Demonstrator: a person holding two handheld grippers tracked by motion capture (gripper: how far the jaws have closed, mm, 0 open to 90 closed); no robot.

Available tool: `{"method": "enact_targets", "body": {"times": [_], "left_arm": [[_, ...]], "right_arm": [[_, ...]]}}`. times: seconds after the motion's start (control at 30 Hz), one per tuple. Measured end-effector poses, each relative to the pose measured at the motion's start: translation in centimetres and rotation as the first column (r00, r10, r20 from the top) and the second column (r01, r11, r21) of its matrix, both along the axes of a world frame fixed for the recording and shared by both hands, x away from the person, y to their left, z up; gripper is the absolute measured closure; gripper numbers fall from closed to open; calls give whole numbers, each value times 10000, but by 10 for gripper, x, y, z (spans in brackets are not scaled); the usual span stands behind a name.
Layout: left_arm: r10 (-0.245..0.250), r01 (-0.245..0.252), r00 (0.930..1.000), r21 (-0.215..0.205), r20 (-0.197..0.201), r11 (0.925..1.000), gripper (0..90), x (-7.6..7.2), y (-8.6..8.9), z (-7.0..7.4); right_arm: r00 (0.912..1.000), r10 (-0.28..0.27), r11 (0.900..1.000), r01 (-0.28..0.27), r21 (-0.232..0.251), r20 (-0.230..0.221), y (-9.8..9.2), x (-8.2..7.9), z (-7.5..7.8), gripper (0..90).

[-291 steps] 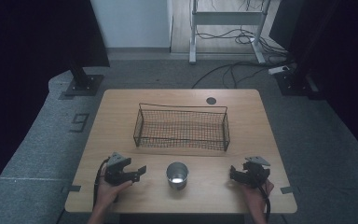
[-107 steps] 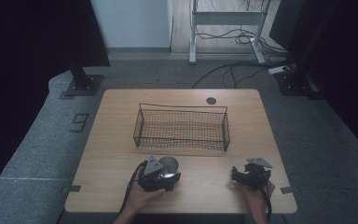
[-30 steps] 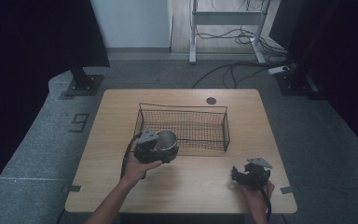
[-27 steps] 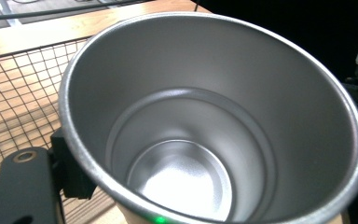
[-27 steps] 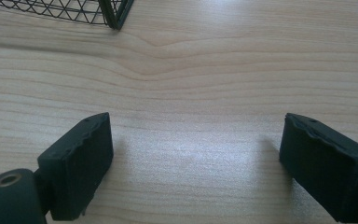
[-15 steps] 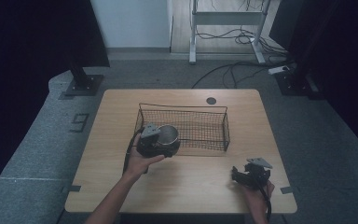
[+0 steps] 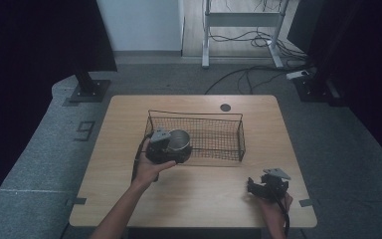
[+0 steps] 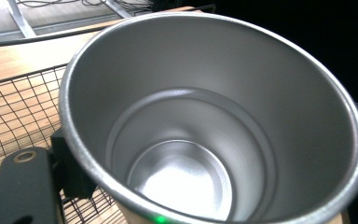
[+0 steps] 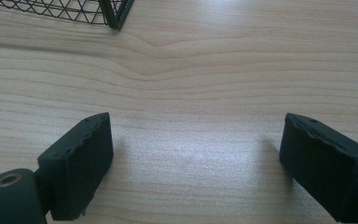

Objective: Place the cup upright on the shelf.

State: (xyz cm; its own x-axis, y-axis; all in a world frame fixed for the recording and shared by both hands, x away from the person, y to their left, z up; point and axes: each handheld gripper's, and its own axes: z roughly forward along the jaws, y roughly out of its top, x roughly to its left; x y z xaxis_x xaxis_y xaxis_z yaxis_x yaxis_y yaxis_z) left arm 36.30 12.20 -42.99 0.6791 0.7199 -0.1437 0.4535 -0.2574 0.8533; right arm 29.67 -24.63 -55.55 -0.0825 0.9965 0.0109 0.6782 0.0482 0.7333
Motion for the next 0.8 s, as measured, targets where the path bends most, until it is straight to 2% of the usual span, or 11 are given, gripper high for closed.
{"method": "enact_targets", "body": {"times": [0.8], "left_arm": [[86, -86, 9999, -1, -60, 10000, 181, 14, -4, 6]], "right_arm": [[10000, 31, 10000, -31, -18, -4, 0, 0, 0, 95]]}}
